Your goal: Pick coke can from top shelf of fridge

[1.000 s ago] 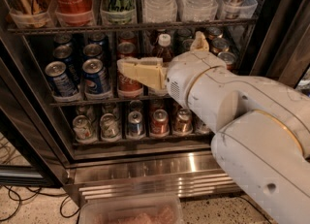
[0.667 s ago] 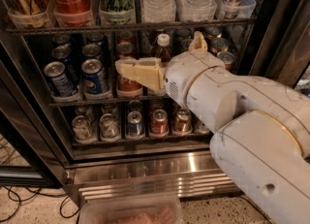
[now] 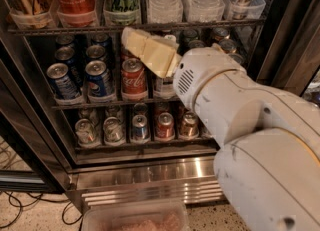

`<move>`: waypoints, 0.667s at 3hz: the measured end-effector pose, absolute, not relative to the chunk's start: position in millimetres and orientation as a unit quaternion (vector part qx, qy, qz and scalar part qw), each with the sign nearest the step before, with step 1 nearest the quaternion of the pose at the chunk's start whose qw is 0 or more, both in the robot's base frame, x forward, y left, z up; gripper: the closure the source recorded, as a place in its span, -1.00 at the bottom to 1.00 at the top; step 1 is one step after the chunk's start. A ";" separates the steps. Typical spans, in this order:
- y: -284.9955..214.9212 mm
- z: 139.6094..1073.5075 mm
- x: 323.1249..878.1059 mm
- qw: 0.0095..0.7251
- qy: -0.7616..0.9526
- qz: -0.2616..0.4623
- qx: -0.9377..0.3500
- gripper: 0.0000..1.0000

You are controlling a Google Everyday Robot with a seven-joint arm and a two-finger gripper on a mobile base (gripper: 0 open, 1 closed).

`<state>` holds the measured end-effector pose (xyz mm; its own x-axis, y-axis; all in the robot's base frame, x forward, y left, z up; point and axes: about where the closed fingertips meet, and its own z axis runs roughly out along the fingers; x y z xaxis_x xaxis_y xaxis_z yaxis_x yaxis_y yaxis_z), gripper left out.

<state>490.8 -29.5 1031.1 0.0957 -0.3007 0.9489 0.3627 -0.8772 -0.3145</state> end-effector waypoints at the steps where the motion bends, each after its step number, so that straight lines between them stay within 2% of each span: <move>1: -37.0 1044.3 472.4 0.286 0.109 -0.656 -0.690 -1.00; 2: -42.6 1046.2 468.6 0.303 0.168 -0.647 -0.679 -1.00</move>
Offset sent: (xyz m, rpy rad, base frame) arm -0.0016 -0.0122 -0.0094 1.0968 0.3150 -0.3919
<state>468.6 -42.6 1046.2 0.1063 -0.6202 0.7772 0.1649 -0.7598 -0.6289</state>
